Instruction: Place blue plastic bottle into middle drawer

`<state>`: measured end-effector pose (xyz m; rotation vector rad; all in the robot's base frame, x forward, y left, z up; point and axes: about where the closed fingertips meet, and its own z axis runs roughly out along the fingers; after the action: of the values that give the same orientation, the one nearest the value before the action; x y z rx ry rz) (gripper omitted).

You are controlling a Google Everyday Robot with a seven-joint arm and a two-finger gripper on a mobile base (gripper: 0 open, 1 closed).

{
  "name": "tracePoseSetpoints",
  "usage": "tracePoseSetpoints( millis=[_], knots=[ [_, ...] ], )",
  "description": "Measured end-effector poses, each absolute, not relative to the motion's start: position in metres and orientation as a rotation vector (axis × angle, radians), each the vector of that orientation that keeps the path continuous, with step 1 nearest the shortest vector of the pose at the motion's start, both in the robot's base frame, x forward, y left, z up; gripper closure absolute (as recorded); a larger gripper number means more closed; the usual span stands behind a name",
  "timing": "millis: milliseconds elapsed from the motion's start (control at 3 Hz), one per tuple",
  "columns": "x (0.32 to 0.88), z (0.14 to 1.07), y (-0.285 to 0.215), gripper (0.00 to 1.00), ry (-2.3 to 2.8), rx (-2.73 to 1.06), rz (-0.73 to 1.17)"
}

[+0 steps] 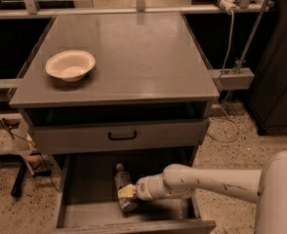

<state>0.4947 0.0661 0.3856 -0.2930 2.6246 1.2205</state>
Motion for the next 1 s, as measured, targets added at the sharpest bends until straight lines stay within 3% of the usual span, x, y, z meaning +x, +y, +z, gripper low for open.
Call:
tracePoseSetpoints(
  millis=[667,1000],
  knots=[
    [0.4947,0.3856,0.0662,0.11,2.625,-0.293,1.221],
    [0.4946,0.3856,0.0662,0.0,2.625,-0.293,1.221]
  ],
)
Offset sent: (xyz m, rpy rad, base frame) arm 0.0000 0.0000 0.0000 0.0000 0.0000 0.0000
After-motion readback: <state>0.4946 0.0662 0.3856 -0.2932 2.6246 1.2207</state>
